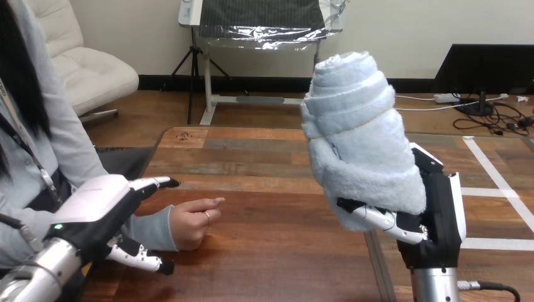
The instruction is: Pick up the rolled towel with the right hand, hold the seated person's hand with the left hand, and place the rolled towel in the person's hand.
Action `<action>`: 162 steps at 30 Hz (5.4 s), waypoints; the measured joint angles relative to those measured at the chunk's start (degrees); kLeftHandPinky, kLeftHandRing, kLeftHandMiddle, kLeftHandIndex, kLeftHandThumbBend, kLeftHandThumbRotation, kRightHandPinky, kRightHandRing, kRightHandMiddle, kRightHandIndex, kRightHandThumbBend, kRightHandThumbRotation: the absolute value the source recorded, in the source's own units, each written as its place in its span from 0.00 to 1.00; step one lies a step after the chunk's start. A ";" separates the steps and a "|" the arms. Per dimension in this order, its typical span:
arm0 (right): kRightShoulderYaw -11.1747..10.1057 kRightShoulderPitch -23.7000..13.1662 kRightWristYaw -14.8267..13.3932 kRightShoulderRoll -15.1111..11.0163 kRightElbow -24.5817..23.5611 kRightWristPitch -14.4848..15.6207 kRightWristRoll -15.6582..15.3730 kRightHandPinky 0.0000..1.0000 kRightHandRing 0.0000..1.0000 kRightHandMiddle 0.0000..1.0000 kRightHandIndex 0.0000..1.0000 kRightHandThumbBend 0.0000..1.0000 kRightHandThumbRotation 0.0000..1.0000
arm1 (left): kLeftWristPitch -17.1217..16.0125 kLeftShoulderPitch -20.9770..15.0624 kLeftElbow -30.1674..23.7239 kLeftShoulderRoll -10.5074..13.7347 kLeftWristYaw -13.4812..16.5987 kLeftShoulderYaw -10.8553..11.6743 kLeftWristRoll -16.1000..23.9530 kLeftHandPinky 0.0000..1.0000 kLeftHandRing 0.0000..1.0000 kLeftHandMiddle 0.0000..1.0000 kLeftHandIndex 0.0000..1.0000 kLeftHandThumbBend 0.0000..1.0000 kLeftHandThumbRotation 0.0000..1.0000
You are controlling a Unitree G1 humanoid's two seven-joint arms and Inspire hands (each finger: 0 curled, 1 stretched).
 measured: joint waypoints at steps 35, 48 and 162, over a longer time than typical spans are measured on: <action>0.96 6.20 0.72 0.18 -12.56 4.97 1.19 0.17 0.23 0.34 0.38 0.74 0.00 | -1.56 -13.88 24.67 -0.54 13.00 -12.17 3.72 0.80 0.85 0.85 0.84 1.00 0.31; 1.15 6.99 0.95 0.32 -14.07 5.82 1.95 0.17 0.23 0.33 0.37 0.74 0.00 | -1.61 -17.04 29.59 -0.66 16.27 -15.36 4.72 0.78 0.82 0.83 0.82 1.00 0.33; 1.34 2.24 -1.72 0.73 -1.81 7.60 -6.67 0.18 0.23 0.33 0.37 0.78 0.00 | -10.88 -11.63 14.60 4.37 3.96 -15.32 -3.38 0.25 0.30 0.35 0.35 0.95 0.00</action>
